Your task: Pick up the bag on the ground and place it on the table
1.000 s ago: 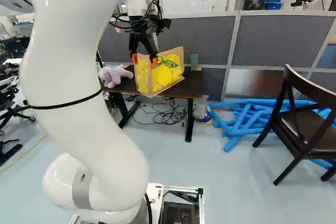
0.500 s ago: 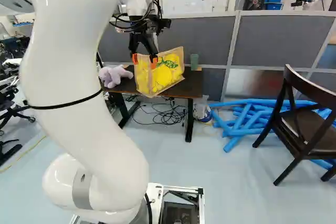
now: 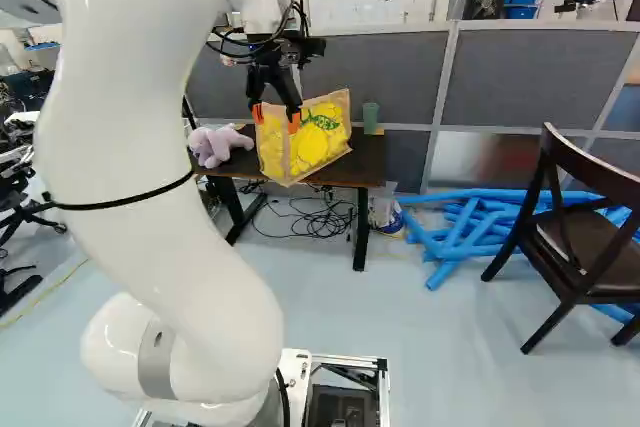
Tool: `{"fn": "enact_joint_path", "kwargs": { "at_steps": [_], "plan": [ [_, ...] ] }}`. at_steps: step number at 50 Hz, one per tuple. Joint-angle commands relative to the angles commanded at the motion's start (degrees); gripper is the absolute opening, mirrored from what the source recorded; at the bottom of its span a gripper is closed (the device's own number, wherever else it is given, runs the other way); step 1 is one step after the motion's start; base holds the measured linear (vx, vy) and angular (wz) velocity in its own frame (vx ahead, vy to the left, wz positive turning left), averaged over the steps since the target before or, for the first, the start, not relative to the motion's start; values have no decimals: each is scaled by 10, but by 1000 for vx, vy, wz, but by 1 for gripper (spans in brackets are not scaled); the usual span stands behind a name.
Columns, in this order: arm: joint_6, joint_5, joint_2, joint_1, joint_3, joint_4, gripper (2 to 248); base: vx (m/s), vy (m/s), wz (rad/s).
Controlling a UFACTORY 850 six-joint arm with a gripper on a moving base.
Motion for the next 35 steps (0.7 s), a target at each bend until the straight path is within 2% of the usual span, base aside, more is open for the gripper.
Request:
{"fn": "enact_joint_path", "kwargs": {
  "at_steps": [18, 35],
  "plan": [
    [-14, 46, 10, -1, 28, -1, 247, 0, 0, 0],
    [-34, 109, 23, -3, 67, -1, 247, 0, 0, 0]
  ]
}}
